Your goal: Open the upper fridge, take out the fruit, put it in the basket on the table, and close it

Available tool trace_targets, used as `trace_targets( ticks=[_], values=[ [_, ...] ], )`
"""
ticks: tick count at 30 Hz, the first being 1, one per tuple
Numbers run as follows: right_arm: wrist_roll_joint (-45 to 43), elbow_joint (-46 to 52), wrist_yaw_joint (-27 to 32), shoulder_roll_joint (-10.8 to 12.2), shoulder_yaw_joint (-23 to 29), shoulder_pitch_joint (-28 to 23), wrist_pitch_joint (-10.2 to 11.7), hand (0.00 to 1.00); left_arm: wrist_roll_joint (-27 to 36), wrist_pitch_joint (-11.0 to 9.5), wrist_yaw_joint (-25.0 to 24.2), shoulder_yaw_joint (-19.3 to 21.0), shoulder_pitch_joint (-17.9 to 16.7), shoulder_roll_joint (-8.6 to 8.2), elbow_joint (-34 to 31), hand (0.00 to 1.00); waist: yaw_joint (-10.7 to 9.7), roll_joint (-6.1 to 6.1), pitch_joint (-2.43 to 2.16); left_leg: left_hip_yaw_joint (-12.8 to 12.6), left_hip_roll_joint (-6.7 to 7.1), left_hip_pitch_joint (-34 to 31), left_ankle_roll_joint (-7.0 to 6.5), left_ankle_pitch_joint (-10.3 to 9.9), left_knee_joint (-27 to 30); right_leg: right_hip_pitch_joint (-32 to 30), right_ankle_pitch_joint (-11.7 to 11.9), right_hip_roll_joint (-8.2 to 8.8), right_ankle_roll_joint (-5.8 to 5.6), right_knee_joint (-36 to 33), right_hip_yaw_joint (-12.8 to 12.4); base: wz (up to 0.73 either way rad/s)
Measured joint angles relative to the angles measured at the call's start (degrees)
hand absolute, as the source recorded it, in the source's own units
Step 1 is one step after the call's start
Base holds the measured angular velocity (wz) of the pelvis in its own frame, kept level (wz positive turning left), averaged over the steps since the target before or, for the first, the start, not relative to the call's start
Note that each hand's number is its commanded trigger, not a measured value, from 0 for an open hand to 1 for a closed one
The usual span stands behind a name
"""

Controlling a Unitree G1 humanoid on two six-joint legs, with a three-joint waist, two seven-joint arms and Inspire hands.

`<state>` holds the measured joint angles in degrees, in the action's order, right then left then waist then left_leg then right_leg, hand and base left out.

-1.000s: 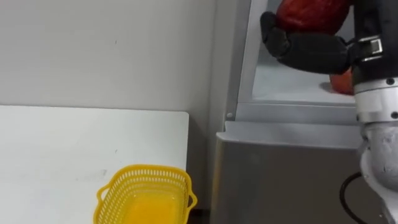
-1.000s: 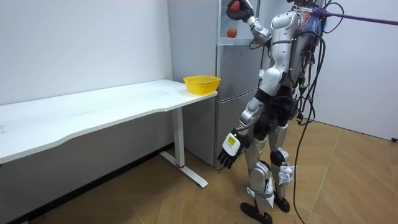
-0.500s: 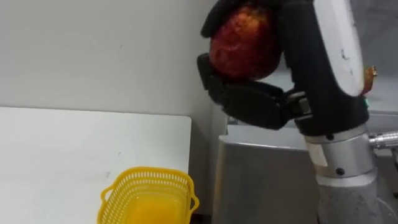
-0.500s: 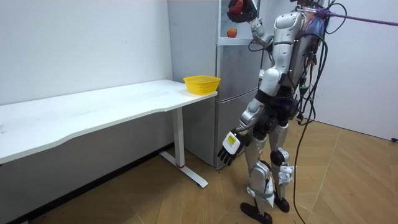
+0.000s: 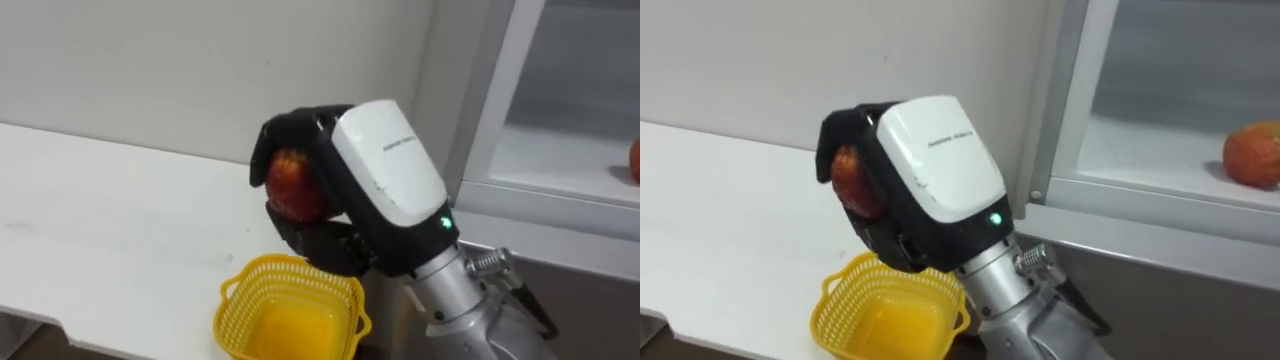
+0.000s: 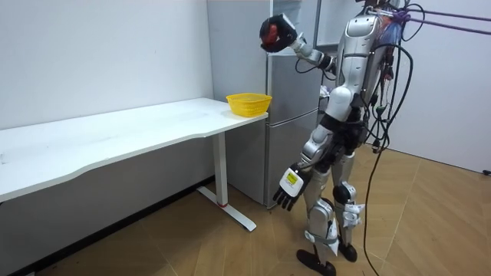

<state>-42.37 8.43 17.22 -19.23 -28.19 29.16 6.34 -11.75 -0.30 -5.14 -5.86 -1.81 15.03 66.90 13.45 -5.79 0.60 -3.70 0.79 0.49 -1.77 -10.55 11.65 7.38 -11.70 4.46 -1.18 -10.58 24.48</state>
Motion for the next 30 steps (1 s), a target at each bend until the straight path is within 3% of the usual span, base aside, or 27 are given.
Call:
trace_targets(
  ticks=[8,12,15,16,23,30],
  values=[
    [-2.5,-11.1,-3.4,1.1,-2.8,-0.1,-2.7,1.00,-2.4,1.6,-0.4,-2.3,-0.7,-0.12,0.0,0.00,1.3,-0.62,0.00,2.4,0.54,-2.0,-0.03,0.0,1.1,-0.7,0.0,0.51,-0.10,0.0,0.8,0.17],
    [-2.4,-13.9,-4.4,1.0,-3.3,0.0,-2.9,1.00,-2.4,1.8,-0.6,-2.3,-0.7,-0.34,0.0,0.00,2.1,-0.84,0.27,2.4,0.69,-2.4,-0.10,0.1,1.1,-1.0,-0.1,0.45,-0.13,0.0,0.8,0.00],
    [-2.5,-15.7,-4.8,1.0,-4.1,0.0,-4.5,1.00,-2.2,1.8,-0.6,-2.3,-0.7,-0.37,0.0,0.00,2.2,-1.10,0.48,2.4,0.86,-2.6,-0.17,0.1,1.1,-1.0,-0.2,0.48,-0.27,0.0,0.8,0.00],
    [-2.4,-16.8,-4.8,1.3,-4.2,0.0,-4.5,1.00,-2.2,1.9,-0.6,-2.4,-0.7,-0.37,0.0,0.00,2.3,-0.94,0.66,2.4,0.88,-2.8,-0.19,0.1,1.2,-1.1,-0.2,0.50,-0.27,0.0,0.8,0.00],
    [-2.4,-21.6,-4.8,4.2,-5.1,-0.1,-5.3,1.00,-2.4,2.9,-0.6,-4.0,-0.6,-0.42,0.0,0.00,2.7,-1.07,0.74,2.2,0.87,-4.1,-0.22,0.1,1.9,-2.3,-0.2,0.53,-0.27,-0.1,0.8,0.00],
    [-2.4,-24.1,-5.5,4.4,-6.5,-0.1,-5.2,1.00,-2.3,2.8,-0.6,-4.2,-0.2,-0.55,0.0,0.00,2.7,-0.84,0.89,1.9,0.85,-4.8,-0.23,0.1,2.0,-2.7,-0.2,0.45,-0.27,0.0,-0.3,-0.01]
  ],
)
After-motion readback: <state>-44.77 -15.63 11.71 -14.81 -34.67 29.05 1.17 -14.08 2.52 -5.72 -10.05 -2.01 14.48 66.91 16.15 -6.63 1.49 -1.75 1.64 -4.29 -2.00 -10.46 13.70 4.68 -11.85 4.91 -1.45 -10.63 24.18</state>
